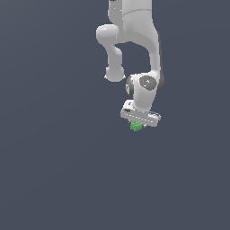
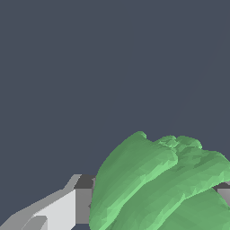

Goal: Pick up the object and move it to a goal position.

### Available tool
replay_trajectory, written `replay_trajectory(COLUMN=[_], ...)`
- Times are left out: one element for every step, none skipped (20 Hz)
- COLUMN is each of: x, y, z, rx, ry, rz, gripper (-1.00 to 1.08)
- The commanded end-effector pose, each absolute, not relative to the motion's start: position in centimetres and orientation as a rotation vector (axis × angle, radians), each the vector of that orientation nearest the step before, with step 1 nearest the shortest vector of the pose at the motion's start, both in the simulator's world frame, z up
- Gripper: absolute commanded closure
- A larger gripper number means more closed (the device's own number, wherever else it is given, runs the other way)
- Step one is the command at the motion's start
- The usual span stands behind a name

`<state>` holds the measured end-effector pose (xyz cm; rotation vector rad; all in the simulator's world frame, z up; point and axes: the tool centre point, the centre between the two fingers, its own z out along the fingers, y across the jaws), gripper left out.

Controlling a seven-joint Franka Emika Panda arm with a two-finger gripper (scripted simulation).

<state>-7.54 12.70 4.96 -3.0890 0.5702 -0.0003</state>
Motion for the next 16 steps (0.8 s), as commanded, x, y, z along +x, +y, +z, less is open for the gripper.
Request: replay_trajectory(x=[-7.2, -7.0, -6.8, -6.6, -6.4, -6.1, -5.9, -5.6, -5.3, -5.0, -4.7, -4.5, -4.3, -4.1, -3.9, -3.7], y=[12.3, 12.2, 11.9, 11.7, 11.5, 11.2, 10.9, 10.6, 10.3, 10.1, 9.8, 9.6, 9.4, 9.2, 9.1, 8.9], z=[5.9, 6.4, 6.9, 7.5, 8.1, 8.8, 9.6, 10.4, 11.1, 11.9, 12.5, 13.1, 13.7, 14.2, 14.6, 15.0], rx=[-3.089, -3.089, -3.089, -3.089, -3.089, -3.089, -3.089, -3.089, -3.088, -3.088, -3.088, -3.088, -3.088, -3.088, -3.088, -3.088], ry=[0.571, 0.571, 0.571, 0.571, 0.571, 0.571, 0.571, 0.571, 0.571, 0.571, 0.571, 0.571, 0.571, 0.571, 0.571, 0.571], rz=[-0.002, -0.002, -0.001, -0.001, -0.001, -0.001, -0.001, -0.001, -0.001, -0.001, -0.001, -0.001, -0.001, -0.001, -0.001, -0.001], gripper=[1.08, 1.08, 1.08, 1.08, 1.08, 1.08, 1.08, 1.08, 1.08, 1.08, 1.08, 1.08, 1.08, 1.08, 1.08, 1.08])
